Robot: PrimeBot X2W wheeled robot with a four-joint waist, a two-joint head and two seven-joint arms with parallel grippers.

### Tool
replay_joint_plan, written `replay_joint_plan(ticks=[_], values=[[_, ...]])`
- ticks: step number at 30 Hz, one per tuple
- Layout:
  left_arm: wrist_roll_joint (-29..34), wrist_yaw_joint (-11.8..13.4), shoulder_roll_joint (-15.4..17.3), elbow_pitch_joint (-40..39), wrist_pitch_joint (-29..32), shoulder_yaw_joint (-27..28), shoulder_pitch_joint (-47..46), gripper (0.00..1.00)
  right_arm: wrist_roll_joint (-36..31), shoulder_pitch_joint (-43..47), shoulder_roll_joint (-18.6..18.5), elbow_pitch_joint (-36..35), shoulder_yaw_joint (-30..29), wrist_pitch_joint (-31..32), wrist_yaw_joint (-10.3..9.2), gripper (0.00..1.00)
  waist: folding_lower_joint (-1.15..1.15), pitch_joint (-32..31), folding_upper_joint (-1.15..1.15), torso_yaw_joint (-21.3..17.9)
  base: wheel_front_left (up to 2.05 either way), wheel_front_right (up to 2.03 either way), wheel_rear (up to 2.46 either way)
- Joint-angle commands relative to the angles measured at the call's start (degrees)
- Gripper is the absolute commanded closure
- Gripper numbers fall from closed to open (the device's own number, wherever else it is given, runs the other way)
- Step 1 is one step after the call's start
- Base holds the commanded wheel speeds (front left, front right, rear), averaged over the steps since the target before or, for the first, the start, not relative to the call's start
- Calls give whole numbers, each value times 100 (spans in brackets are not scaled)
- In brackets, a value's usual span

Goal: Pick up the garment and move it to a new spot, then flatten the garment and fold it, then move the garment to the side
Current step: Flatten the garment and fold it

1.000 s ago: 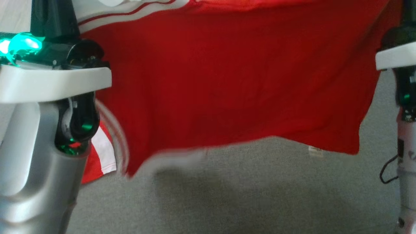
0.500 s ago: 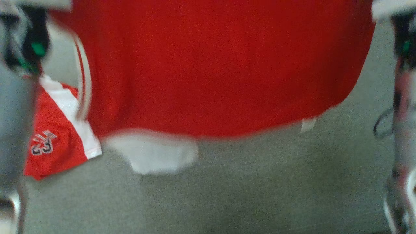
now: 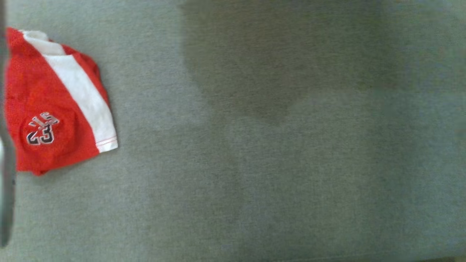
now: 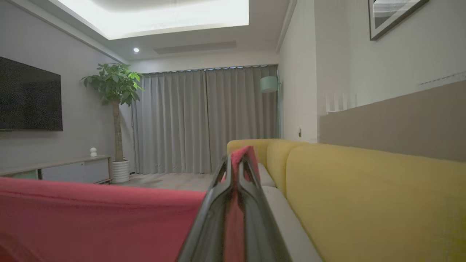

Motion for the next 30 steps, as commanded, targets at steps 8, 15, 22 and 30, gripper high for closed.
replay_joint_plan(ticks=[8,15,22,30], values=[[-88,-158,-11,109,-229,-716,1368,100,695,1398,-145,290,207,-34,-4,100,-1,-163,0,213,0,0,0],[-361,-163,390,-267,-264,-1556,3041,100,1643,2481,-405,744,1018,233,-4,100,-1,-619,0,275,0,0,0],[-774,-164,1021,-859,-29,-2024,4235,100,2276,3111,-932,535,1916,904,-4,100,-1,-1069,0,296,0,0,0],[-1016,-133,1529,-1739,384,-2202,5026,100,2737,3739,-1627,-13,2844,1490,-4,100,-1,-1467,0,389,0,0,0]])
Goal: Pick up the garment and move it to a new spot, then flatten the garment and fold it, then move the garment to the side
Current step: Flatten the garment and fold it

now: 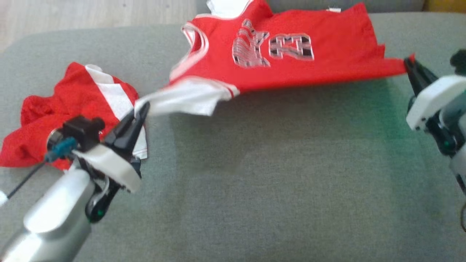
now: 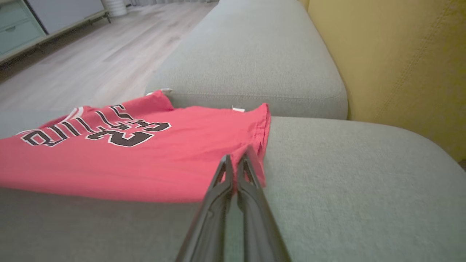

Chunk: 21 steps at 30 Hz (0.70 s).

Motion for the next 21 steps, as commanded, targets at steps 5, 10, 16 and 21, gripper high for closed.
replay_joint_plan(ticks=[5,10,16,21], values=[[-100,87,531,-711,297,38,317,100,250,471,-580,-461,474,240,-4,100,2,-285,0,74,0,0,0],[-217,158,752,-1197,563,-107,779,100,551,885,-837,-687,674,493,-4,100,2,-509,0,54,0,0,0],[-392,249,1005,-1774,864,-287,1338,100,837,1342,-1083,-922,762,810,-4,100,2,-799,0,-45,0,0,0],[-502,308,1151,-2161,1088,-443,1687,100,1030,1642,-1300,-1178,799,1152,-4,100,2,-979,0,-117,0,0,0]])
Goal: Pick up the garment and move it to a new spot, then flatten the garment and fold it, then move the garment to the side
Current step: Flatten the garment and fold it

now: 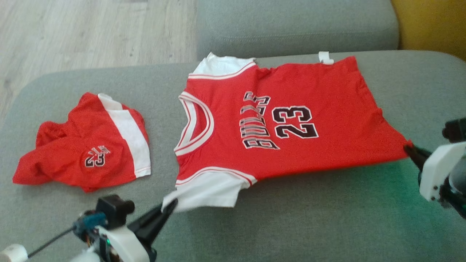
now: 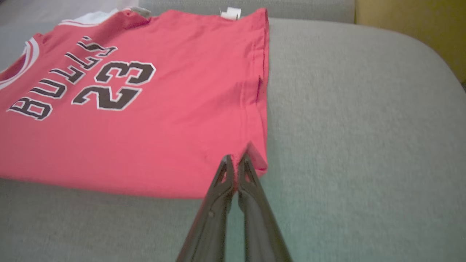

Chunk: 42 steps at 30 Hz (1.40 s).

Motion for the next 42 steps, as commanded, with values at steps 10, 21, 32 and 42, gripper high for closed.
replay_joint_plan(ticks=[10,21,32,42], values=[[-56,330,369,-751,79,270,-59,100,175,361,-689,-914,-329,629,-4,100,1,-109,0,-142,0,0,0],[178,264,263,-486,246,420,-908,100,-326,102,-379,-1179,-840,1053,-4,100,1,396,0,-92,0,0,0],[420,-32,-15,362,727,259,-2001,100,-936,-515,-29,-878,-894,1426,-4,100,1,869,0,-66,0,0,0],[671,-232,-393,1213,719,-89,-2928,100,-1283,-1074,169,-354,-723,1376,-4,100,1,1178,0,-65,0,0,0]])
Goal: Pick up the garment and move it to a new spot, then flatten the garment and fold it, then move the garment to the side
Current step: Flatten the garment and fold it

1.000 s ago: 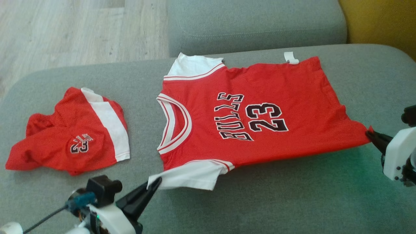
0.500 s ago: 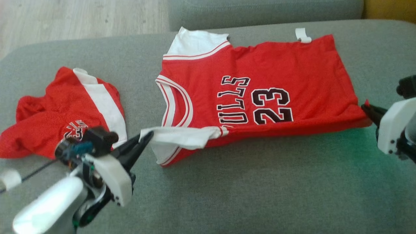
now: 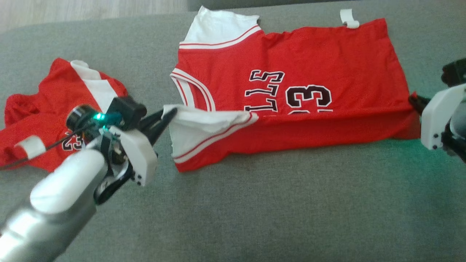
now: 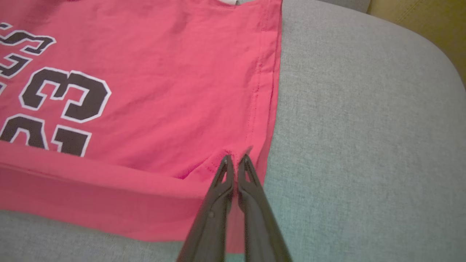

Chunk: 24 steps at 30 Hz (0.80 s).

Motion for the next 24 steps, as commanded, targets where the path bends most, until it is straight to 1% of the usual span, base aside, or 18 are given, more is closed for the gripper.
replay_joint_plan(ticks=[1,4,8,10,11,12,13,16,19,21,24], values=[[111,-8,159,-37,-34,195,-448,100,-48,-165,-68,-64,21,-65,-4,100,-1,77,0,3,0,0,0],[128,-32,29,280,-47,-40,-902,100,-85,-425,13,147,91,-144,-4,100,-1,246,0,-2,0,0,0],[54,-36,-71,482,-132,-396,-1331,100,-136,-677,103,353,199,-222,-4,100,-1,391,0,-27,0,0,0],[19,-37,-106,617,-195,-577,-1517,100,-57,-784,193,541,150,-261,-4,100,-1,443,0,-43,0,0,0],[25,-37,-135,720,-279,-599,-1605,91,-78,-854,226,608,131,-352,-4,54,-1,472,0,-47,0,0,0],[31,-37,-182,851,-376,-589,-1673,8,-113,-922,252,699,95,-461,-4,0,-1,494,0,-47,0,0,0],[30,-37,-236,977,-441,-607,-1715,0,-129,-968,297,783,100,-507,-4,0,-1,506,0,-49,0,0,0],[0,-35,-376,1294,-734,-578,-1788,0,-64,-1093,420,974,5,-767,-4,0,-1,508,0,-59,0,0,0],[-76,113,-521,1599,-1183,-386,-1754,0,-19,-1151,478,1108,-129,-1202,-4,0,-1,407,0,-59,0,0,0],[-174,264,-615,1748,-1527,-211,-1676,0,-64,-1153,465,1076,-165,-1666,-4,0,-1,297,0,-54,0,0,0],[-354,515,-724,1853,-2055,72,-1467,0,-30,-1041,498,847,-243,-2515,-4,0,-1,91,0,-61,0,0,0]])
